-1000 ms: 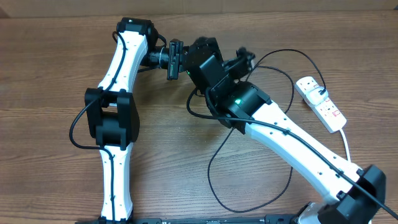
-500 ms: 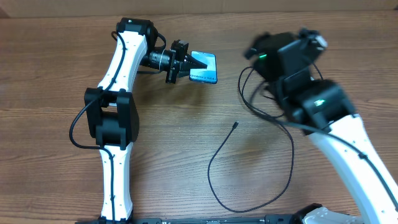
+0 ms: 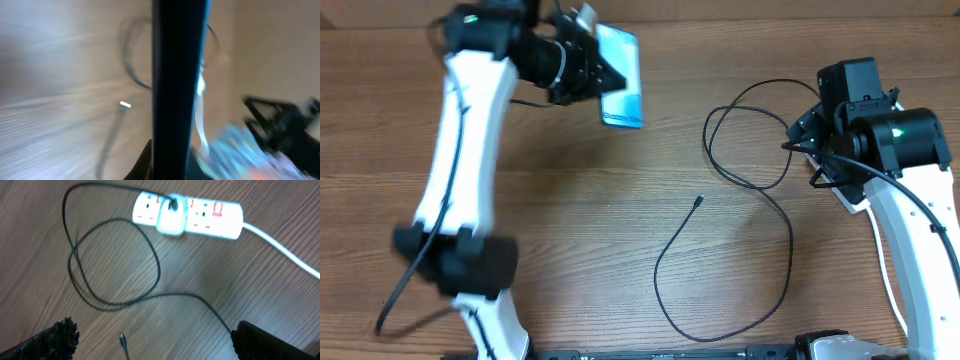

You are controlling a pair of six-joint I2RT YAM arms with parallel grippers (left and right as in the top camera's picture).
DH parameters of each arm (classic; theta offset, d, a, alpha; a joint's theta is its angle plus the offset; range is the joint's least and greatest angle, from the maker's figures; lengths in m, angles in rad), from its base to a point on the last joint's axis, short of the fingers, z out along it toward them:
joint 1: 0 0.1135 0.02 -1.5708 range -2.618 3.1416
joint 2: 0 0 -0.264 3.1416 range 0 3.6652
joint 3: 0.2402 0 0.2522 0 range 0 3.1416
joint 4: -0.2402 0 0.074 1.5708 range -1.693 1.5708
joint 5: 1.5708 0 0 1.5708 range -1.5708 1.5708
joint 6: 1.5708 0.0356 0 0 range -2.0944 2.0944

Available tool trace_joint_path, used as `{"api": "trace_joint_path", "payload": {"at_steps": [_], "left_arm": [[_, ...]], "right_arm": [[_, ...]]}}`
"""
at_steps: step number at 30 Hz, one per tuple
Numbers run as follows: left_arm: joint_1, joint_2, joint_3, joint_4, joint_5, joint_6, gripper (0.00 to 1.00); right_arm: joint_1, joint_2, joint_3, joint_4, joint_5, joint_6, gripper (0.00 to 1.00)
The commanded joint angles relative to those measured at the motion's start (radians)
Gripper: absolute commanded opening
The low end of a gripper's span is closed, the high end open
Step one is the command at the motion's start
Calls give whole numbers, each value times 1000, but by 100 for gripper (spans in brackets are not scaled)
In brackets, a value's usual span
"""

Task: Plug charger to phone and switch on socket

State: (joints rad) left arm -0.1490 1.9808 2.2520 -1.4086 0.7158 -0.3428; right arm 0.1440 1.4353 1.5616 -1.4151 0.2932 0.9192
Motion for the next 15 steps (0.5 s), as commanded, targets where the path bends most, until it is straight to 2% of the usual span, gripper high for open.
{"api": "trace_joint_path", "payload": {"at_steps": [1, 9, 15], "left_arm": [[-2, -121, 18, -19, -465, -196, 4], [-2, -142, 6, -116, -571, -211, 4], [-2, -103, 3, -143, -586, -211, 4]], "right_arm": [[-1, 7, 10, -2, -45, -11, 100], [-1, 28, 10, -11, -147, -20, 100], [-1, 107, 10, -13, -219, -180, 100]]}}
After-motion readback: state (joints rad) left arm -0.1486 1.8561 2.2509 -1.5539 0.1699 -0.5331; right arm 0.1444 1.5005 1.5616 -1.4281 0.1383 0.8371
